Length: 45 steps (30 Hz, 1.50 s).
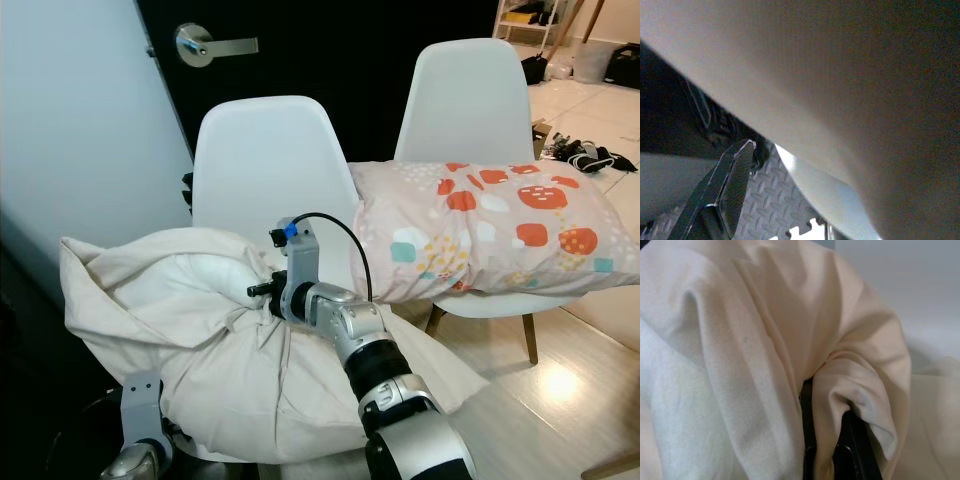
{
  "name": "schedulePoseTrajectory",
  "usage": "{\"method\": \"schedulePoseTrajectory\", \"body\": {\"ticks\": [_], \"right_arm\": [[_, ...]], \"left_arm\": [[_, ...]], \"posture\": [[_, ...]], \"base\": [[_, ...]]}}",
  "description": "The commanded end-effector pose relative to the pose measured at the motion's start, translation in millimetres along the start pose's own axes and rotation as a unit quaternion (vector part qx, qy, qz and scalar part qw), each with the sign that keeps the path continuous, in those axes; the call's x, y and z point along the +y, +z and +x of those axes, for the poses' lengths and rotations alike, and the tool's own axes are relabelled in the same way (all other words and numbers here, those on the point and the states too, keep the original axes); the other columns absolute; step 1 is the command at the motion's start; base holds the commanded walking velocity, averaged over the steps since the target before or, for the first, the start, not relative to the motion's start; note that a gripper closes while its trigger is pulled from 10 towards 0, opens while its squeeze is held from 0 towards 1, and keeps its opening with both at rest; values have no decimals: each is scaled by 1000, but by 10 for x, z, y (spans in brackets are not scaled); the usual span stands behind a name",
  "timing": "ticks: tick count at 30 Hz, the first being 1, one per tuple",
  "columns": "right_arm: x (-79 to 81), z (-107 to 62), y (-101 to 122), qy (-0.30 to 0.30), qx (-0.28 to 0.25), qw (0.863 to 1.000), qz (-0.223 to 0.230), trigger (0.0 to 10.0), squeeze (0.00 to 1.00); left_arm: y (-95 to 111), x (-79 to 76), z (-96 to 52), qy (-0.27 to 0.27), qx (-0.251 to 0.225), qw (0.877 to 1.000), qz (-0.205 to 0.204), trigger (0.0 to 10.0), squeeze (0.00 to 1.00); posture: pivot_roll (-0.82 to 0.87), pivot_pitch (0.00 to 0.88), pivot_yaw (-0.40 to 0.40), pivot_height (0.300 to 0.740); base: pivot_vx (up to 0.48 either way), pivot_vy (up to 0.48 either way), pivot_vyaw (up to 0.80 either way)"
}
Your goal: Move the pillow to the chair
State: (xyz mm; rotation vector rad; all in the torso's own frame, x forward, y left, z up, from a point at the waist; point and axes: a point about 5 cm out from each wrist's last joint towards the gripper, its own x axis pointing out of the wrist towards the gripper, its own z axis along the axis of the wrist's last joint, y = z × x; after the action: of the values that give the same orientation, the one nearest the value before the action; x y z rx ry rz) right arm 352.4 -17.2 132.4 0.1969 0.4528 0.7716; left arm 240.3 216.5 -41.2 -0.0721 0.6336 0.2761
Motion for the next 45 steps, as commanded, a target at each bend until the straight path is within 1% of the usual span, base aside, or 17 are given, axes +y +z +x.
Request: {"method": "schedulePoseTrajectory", "body": {"ticks": [1, 7, 8, 13, 14, 19, 24, 25, 26, 27, 30, 36, 40, 41, 42, 44, 45], "right_arm": [[-56, -17, -293, -11, 65, 998, 14, 10000, 0], [-29, -36, -208, 15, 35, 999, 36, 10000, 0], [-24, -59, -112, 32, 5, 998, 63, 10000, 1000], [-26, -102, 54, 55, -43, 992, 104, 10000, 1000], [-42, -139, 142, 69, -66, 987, 127, 10000, 1000], [-99, -201, 207, 79, -73, 987, 123, 10000, 1000], [-168, -366, 291, 137, -71, 982, 108, 10000, 1000], [-183, -443, 333, 159, -77, 980, 96, 10000, 27], [-183, -443, 333, 159, -77, 980, 96, 10000, 27], [-196, -591, 386, 203, -85, 973, 73, 10000, 0], [-216, -702, 366, 224, -82, 970, 37, 10000, 0], [-290, -639, 205, 182, -50, 982, 30, 10000, 0], [-219, -584, -39, 184, 18, 983, -8, 10000, 0], [-215, -567, -143, 176, 50, 982, -33, 10000, 0], [-215, -567, -143, 176, 50, 982, -33, 10000, 0], [-196, -611, -342, 186, 112, 971, -102, 10000, 0], [-196, -611, -342, 186, 112, 971, -102, 10000, 0]], "left_arm": [[-11, 33, 3, 6, 9, 1000, 5, 10000, 0], [35, 35, 16, 8, 2, 1000, 2, 10000, 0], [63, 35, 23, 9, -3, 1000, 1, 10000, 0], [89, 37, 29, 10, -8, 1000, 0, 10000, 0], [92, 39, 29, 10, -10, 1000, 0, 10000, 0], [98, 38, 30, 10, -12, 1000, 1, 10000, 0], [100, 41, 30, 10, -12, 1000, 4, 10000, 0], [99, 43, 30, 10, -12, 1000, 4, 10000, 0], [99, 43, 30, 10, -12, 1000, 4, 10000, 0], [102, 44, 31, 10, -12, 1000, 5, 10000, 0], [109, 38, 34, 9, -12, 1000, 5, 10000, 0], [129, -19, 43, -3, -12, 1000, 4, 10000, 0], [145, -45, 47, -7, -13, 1000, -2, 10000, 0], [151, -54, 49, -9, -14, 1000, -7, 10000, 0], [151, -54, 49, -9, -14, 1000, -7, 10000, 0], [165, -73, 53, -11, -14, 1000, -20, 10000, 0], [165, -73, 53, -11, -14, 1000, -20, 10000, 0]], "posture": [[-84, 81, 25, 510], [-85, 83, 23, 510], [-85, 83, 23, 510], [-85, 83, 21, 510], [-85, 83, 23, 510], [-85, 79, 21, 510], [-82, 75, 22, 510], [-85, 73, 23, 510], [-85, 73, 23, 510], [-85, 71, 23, 510], [-84, 70, 25, 510], [-83, 72, 26, 510], [-79, 74, 33, 510], [-80, 74, 36, 510], [-80, 74, 36, 510], [-70, 76, 40, 510], [-70, 76, 40, 510]], "base": [[0, 0, 0], [0, 0, 0], [0, 0, 0], [0, 0, 0], [0, 0, 0], [0, 0, 0], [0, 0, 0], [0, 0, 0], [0, 0, 0], [0, 0, 0], [0, 0, 0], [0, 0, 0], [0, 0, 0], [0, 0, 0], [0, 0, 0], [0, 0, 0], [0, 0, 0]]}}
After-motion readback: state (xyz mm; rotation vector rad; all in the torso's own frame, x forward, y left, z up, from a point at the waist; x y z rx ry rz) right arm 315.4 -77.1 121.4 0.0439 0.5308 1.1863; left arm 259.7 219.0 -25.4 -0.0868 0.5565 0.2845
